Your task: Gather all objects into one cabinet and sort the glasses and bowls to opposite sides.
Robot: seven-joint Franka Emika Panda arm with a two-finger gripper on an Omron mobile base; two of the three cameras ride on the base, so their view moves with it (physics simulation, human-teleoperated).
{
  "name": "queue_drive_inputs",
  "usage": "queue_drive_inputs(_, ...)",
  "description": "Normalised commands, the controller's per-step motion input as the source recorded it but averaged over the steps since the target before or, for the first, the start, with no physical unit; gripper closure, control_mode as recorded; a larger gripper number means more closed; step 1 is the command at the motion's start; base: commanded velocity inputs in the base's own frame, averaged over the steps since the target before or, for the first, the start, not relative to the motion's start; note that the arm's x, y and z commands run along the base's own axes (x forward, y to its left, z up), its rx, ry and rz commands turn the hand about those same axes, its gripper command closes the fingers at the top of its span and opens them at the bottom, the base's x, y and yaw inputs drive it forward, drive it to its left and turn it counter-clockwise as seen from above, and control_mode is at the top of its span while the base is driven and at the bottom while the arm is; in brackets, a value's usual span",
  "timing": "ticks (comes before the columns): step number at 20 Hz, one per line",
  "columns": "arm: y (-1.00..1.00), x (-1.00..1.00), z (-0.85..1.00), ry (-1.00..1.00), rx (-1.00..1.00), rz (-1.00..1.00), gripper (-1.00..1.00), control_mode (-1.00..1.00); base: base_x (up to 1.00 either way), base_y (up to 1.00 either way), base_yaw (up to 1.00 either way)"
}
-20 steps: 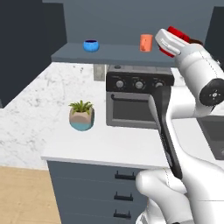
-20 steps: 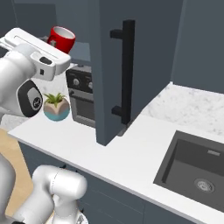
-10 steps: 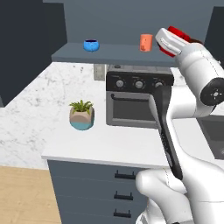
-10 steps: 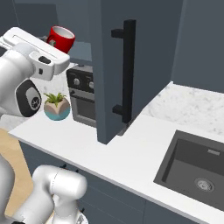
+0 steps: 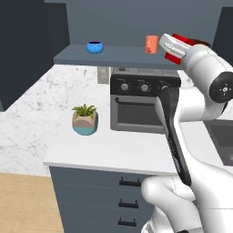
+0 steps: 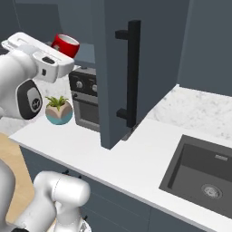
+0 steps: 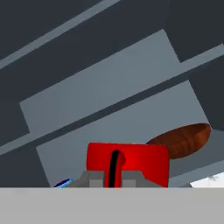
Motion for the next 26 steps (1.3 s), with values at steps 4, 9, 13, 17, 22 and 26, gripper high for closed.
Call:
queue_drive_inputs(4,0.0,0.31,0.29,0.48,-0.02,-0.02,1.0,-1.0,0.0,0.0,0.0)
queue_drive_inputs(9,0.0,0.1,0.64,0.29,-0.03,0.01,1.0,-1.0,0.0,0.0,0.0)
queue_drive_inputs(13,0.0,0.0,0.51,0.06,-0.1,0.1,1.0,-1.0,0.0,0.0,0.0)
queue_drive_inputs(17,0.0,0.0,0.15,0.0,-0.1,0.19,1.0,-1.0,0.0,0.0,0.0)
queue_drive_inputs(22,-0.01,-0.01,0.0,-0.05,-0.07,0.25,1.0,-1.0,0.0,0.0,0.0)
queue_drive_inputs(26,-0.03,-0.08,-0.03,-0.24,-0.09,0.3,1.0,-1.0,0.0,0.0,0.0)
